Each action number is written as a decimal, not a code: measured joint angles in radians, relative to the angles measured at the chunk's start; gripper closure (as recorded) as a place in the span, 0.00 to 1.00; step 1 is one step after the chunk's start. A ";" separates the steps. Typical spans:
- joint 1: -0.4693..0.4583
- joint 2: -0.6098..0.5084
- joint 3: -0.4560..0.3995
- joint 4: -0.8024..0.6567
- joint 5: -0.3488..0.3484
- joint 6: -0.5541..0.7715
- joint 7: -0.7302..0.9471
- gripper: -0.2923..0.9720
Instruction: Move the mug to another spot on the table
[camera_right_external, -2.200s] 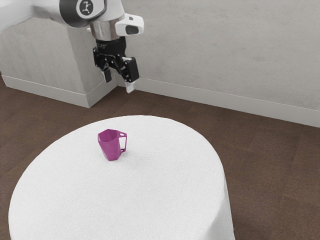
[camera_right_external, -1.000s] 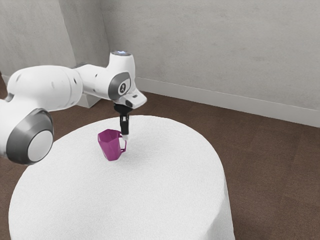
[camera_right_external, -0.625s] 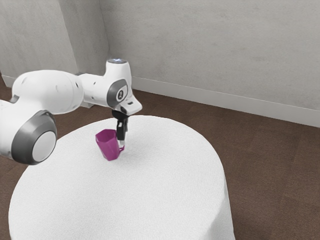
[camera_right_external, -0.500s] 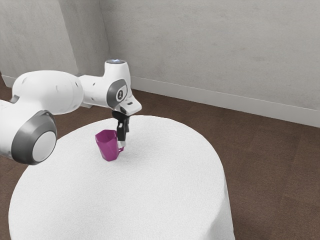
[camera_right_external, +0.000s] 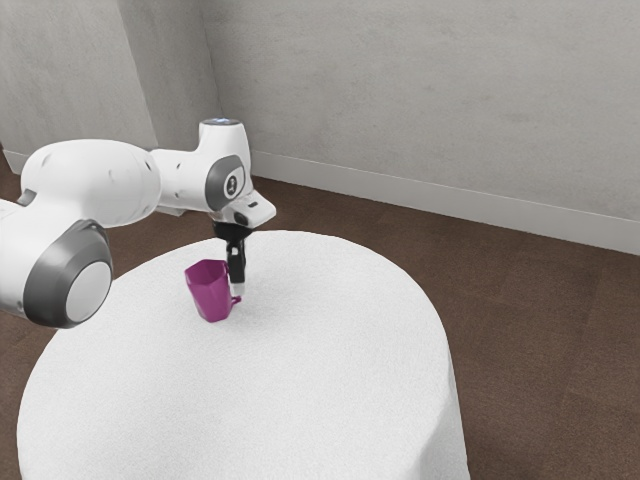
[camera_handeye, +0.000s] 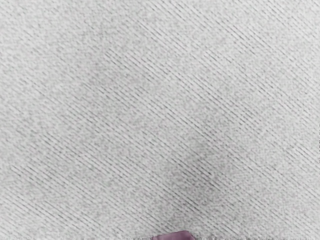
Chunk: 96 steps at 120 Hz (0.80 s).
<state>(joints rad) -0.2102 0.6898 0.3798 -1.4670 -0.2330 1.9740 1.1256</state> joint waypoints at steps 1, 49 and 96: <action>0.000 0.000 0.000 0.000 0.001 -0.001 -0.003 0.23; 0.000 0.000 -0.001 0.002 0.059 -0.021 -0.113 0.63; -0.001 -0.009 -0.047 0.043 0.181 -0.062 -0.189 0.74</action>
<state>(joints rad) -0.2114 0.6804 0.3331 -1.4239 -0.0523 1.9119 0.9362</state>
